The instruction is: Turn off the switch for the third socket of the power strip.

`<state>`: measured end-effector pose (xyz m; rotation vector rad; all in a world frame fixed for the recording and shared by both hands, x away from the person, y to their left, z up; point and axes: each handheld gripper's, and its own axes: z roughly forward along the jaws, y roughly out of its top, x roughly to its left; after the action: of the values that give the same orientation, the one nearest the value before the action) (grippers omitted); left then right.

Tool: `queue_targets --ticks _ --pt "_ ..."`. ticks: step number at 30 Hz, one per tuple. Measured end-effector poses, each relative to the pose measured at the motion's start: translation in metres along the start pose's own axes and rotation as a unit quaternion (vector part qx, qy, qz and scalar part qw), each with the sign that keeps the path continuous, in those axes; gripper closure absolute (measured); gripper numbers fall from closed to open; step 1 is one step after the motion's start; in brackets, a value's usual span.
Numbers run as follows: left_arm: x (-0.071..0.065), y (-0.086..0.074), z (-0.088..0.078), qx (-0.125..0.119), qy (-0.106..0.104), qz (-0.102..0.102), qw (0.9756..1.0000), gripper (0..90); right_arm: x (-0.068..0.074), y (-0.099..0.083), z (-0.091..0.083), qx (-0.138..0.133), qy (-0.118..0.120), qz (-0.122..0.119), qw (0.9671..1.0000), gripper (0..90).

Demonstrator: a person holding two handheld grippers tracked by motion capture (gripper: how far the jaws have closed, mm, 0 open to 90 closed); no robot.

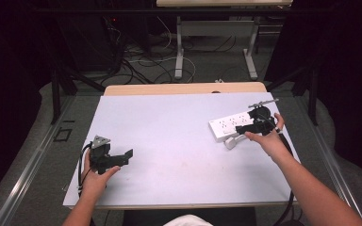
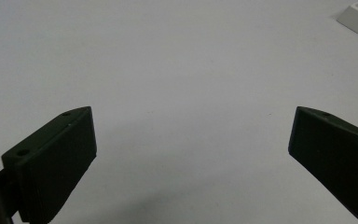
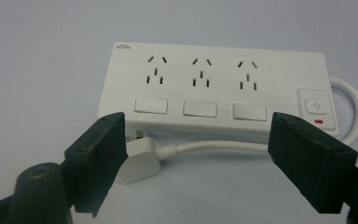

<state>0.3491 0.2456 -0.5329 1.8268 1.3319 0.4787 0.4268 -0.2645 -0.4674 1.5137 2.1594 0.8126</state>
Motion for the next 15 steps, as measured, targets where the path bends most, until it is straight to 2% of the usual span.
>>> queue_targets --ticks 5,7,15 --pt "0.0 0.0 0.0 0.0 0.0 0.0 1.0 0.8 0.002 0.004 0.005 0.003 -0.003 -0.003 1.0 23.8" --pt "0.0 0.0 0.0 -0.002 0.001 0.0 1.0 0.8 0.004 0.007 0.007 0.011 0.004 0.003 0.9999 25.7" --pt "0.001 0.0 0.0 0.0 0.001 0.0 1.0 0.8 0.012 0.015 0.014 0.032 0.005 0.008 0.9994 28.4"
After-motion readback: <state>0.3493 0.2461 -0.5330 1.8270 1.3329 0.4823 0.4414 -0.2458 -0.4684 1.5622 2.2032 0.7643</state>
